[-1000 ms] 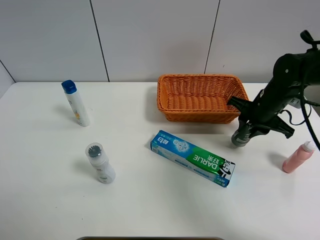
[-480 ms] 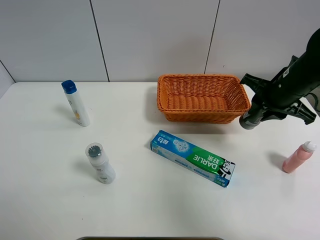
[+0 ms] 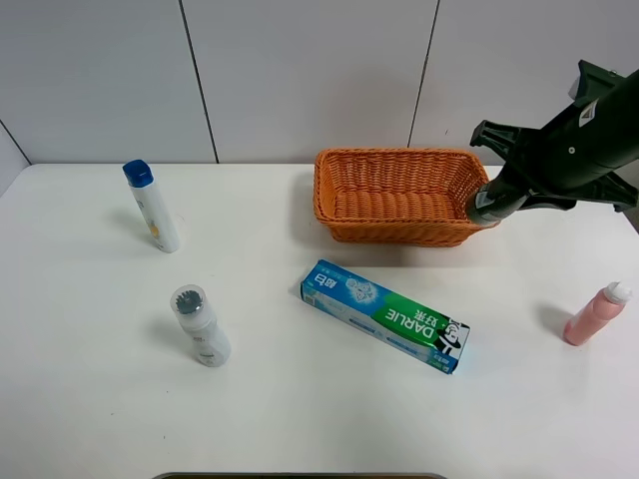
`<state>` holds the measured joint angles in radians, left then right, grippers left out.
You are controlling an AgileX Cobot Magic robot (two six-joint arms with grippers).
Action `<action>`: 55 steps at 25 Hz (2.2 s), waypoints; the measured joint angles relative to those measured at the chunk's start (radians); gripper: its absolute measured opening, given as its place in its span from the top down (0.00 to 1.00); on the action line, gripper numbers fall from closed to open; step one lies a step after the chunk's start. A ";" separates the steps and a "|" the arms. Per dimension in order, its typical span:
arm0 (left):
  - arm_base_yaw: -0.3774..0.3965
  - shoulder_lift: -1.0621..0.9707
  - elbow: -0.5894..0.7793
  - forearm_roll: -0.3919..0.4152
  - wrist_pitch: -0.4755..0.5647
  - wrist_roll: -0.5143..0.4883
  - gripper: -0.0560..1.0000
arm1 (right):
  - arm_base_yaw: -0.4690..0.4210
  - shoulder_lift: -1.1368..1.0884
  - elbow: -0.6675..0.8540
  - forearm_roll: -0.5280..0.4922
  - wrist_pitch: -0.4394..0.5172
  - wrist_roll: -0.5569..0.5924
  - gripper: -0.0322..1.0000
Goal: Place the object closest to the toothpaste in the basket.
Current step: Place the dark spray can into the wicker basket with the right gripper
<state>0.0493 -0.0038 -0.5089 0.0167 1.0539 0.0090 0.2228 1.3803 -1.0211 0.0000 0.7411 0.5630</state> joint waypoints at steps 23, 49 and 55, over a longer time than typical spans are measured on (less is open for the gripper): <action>0.000 0.000 0.000 0.000 0.000 0.000 0.06 | 0.043 0.110 -0.208 -0.053 -0.237 -0.314 0.62; 0.000 0.000 0.000 0.000 0.000 0.000 0.06 | 0.043 0.636 -0.428 -0.019 -0.266 -0.378 0.62; 0.000 0.000 0.000 0.000 0.000 0.000 0.06 | 0.043 0.689 -0.428 -0.015 -0.239 -0.385 0.62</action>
<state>0.0493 -0.0038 -0.5089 0.0167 1.0539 0.0090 0.2654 2.0693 -1.4495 -0.0152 0.5016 0.1785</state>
